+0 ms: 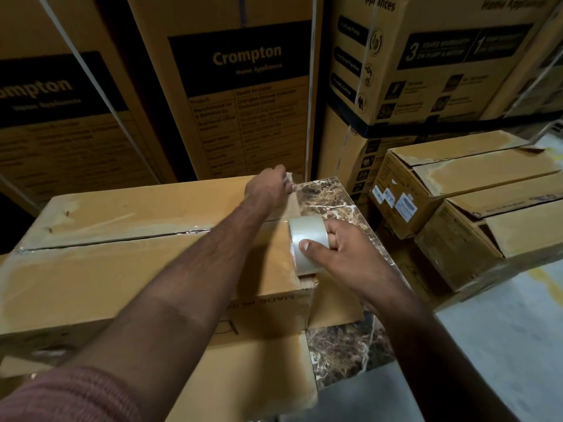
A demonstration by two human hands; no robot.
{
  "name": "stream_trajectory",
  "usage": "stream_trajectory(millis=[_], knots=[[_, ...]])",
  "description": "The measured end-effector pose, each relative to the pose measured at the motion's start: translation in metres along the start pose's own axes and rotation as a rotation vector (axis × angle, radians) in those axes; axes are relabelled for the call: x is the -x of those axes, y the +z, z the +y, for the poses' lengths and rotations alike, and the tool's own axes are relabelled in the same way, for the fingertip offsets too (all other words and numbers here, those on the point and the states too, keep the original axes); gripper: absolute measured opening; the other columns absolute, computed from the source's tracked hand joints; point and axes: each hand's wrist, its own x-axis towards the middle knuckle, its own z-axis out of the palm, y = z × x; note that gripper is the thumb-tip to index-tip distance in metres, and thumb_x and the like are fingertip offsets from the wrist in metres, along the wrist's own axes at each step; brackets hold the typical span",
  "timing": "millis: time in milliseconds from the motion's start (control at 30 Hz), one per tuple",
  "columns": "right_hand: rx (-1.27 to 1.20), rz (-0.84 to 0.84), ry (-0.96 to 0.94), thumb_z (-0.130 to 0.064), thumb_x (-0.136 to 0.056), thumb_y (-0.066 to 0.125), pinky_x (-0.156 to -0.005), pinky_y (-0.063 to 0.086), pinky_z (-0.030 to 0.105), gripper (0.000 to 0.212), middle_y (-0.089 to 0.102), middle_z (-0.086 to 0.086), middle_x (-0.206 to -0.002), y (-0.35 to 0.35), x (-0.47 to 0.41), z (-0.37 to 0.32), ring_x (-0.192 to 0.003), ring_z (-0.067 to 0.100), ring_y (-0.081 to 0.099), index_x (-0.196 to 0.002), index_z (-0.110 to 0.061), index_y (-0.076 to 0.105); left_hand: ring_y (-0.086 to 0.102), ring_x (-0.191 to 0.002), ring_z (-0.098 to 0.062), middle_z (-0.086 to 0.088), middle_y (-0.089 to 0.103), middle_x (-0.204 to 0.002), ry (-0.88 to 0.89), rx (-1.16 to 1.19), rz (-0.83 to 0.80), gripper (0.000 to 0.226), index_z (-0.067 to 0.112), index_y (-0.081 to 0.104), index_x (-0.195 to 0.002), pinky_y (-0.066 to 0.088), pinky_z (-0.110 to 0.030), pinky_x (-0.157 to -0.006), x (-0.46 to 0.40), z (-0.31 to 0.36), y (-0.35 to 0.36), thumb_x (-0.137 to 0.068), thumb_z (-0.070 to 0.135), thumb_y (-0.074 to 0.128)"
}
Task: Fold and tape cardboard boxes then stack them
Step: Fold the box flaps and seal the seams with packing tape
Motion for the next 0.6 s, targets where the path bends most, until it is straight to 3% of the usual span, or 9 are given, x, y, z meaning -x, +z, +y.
stream_trajectory(millis=[67, 167, 233, 333, 400, 500, 600], knots=[[-0.013, 0.008, -0.002, -0.023, -0.096, 0.068, -0.077, 0.061, 0.035, 0.029, 0.075, 0.005, -0.104, 0.002, 0.003, 0.005, -0.094, 0.021, 0.073, -0.123, -0.015, 0.06, 0.051, -0.084, -0.018, -0.003, 0.059, -0.1, 0.05, 0.017, -0.012, 0.026, 0.02, 0.055, -0.111, 0.031, -0.032, -0.059, 0.004, -0.005, 0.001, -0.099, 0.043, 0.056], [-0.029, -0.024, 0.0, -0.024, -0.096, 0.068, -0.089, 0.059, 0.04, 0.034, 0.074, 0.0, -0.109, 0.003, 0.008, 0.013, -0.1, 0.016, 0.072, -0.128, -0.022, 0.06, 0.059, -0.094, -0.026, -0.007, 0.065, -0.11, 0.071, 0.159, -0.189, 0.031, 0.019, 0.059, -0.111, 0.047, -0.04, -0.073, 0.007, -0.016, -0.013, -0.092, 0.041, 0.068], [-0.007, -0.047, 0.001, -0.025, -0.095, 0.069, -0.091, 0.058, 0.038, 0.037, 0.073, -0.002, -0.11, 0.002, 0.01, 0.013, -0.099, 0.012, 0.071, -0.13, -0.024, 0.059, 0.059, -0.108, -0.026, -0.004, 0.06, -0.126, 0.021, 0.252, -0.359, 0.048, 0.024, 0.058, -0.126, 0.051, -0.041, -0.088, 0.01, -0.018, -0.03, -0.086, 0.042, 0.076], [0.0, -0.049, 0.008, -0.024, -0.095, 0.069, -0.091, 0.057, 0.035, 0.038, 0.073, -0.003, -0.11, 0.003, 0.012, 0.016, -0.1, 0.011, 0.07, -0.131, -0.024, 0.057, 0.048, -0.13, -0.027, -0.003, 0.045, -0.152, 0.028, 0.048, -0.44, 0.069, 0.036, 0.04, -0.15, 0.042, -0.036, -0.104, 0.023, -0.016, -0.028, -0.089, 0.047, 0.07], [-0.005, -0.043, 0.013, -0.023, -0.096, 0.067, -0.091, 0.057, 0.036, 0.037, 0.073, -0.003, -0.111, 0.005, 0.015, 0.017, -0.101, 0.011, 0.07, -0.132, -0.023, 0.057, 0.048, -0.132, -0.029, -0.005, 0.044, -0.154, 0.036, -0.051, -0.395, 0.066, 0.036, 0.033, -0.153, 0.042, -0.034, -0.104, 0.035, -0.012, -0.017, -0.094, 0.043, 0.064], [0.0, -0.021, 0.001, -0.022, -0.098, 0.065, -0.089, 0.059, 0.038, 0.032, 0.073, -0.001, -0.109, 0.004, 0.02, 0.011, -0.099, 0.014, 0.071, -0.129, -0.02, 0.06, 0.055, -0.121, -0.032, -0.009, 0.056, -0.141, 0.029, -0.11, -0.275, 0.056, 0.029, 0.04, -0.147, 0.048, -0.037, -0.093, 0.046, -0.001, -0.015, -0.096, 0.039, 0.061], [-0.041, -0.011, -0.02, -0.021, -0.097, 0.066, -0.076, 0.062, 0.034, 0.026, 0.074, 0.004, -0.104, 0.001, 0.031, 0.01, -0.092, 0.017, 0.073, -0.123, -0.015, 0.063, 0.057, -0.116, -0.033, -0.013, 0.06, -0.133, 0.021, -0.076, -0.197, 0.053, 0.023, 0.043, -0.142, 0.044, -0.035, -0.083, 0.054, 0.007, -0.015, -0.096, 0.04, 0.062]])
